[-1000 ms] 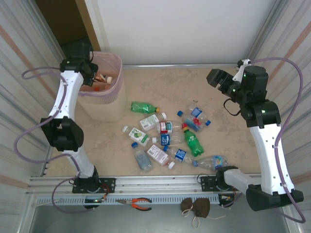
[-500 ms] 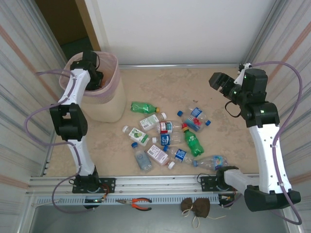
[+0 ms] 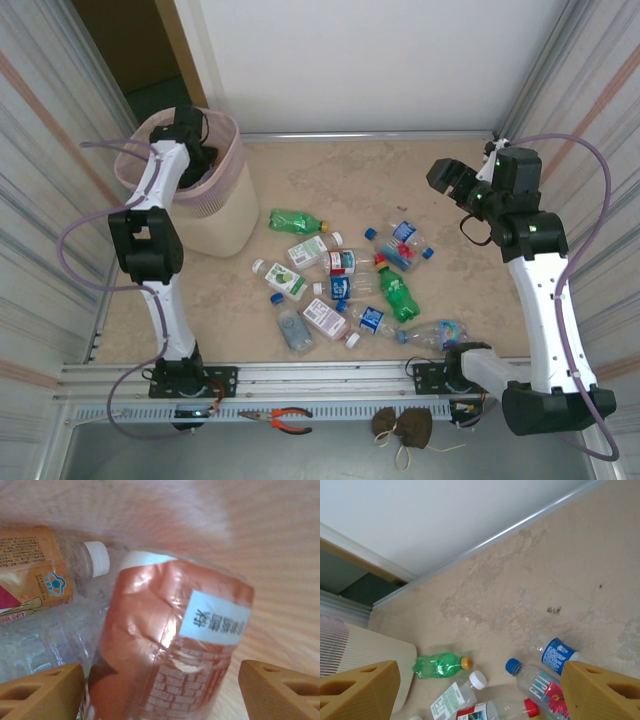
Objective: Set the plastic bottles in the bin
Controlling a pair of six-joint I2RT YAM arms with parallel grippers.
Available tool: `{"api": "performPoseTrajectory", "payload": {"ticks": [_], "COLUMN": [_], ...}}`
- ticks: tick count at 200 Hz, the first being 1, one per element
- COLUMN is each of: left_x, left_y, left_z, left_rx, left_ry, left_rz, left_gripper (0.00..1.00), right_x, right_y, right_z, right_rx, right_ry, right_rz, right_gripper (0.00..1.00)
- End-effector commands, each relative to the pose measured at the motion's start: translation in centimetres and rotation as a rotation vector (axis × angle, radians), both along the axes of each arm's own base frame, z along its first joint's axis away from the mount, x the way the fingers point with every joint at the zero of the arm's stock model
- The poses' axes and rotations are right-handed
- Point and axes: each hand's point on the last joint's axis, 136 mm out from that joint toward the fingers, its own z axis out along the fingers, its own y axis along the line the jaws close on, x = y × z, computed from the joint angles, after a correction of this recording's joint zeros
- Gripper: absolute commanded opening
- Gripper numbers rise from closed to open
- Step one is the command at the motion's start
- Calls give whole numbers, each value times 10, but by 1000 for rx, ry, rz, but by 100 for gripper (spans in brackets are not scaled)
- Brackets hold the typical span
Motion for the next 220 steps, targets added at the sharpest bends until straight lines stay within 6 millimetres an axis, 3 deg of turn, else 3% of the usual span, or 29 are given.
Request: {"api": "performPoseTrajectory", "payload": {"ticks": [1, 113, 144, 169, 220], "left_x": [5, -1, -3, -1, 19], "left_y": [-4, -24, -34, -49, -75], "left_z": [31, 99, 113, 120, 122], "left_rx": [-15, -33, -53, -69, -127], "left_ry": [-76, -235, -278, -307, -362], "left_rz": [8, -37, -56, -85, -133], "left_gripper": [82, 88, 78, 77, 65], "right_x": [-6, -10, -10, -10, -10], "right_y": [-1, -2, -2, -2, -3], "right_z": [6, 12, 13, 13, 14], "right_rx": [18, 22, 23, 22, 22], "right_ry": [-14, -29, -30, -30, -33], "right_rz": [-2, -1, 2, 0, -3], "right_gripper": [83, 83, 83, 83, 82]}}
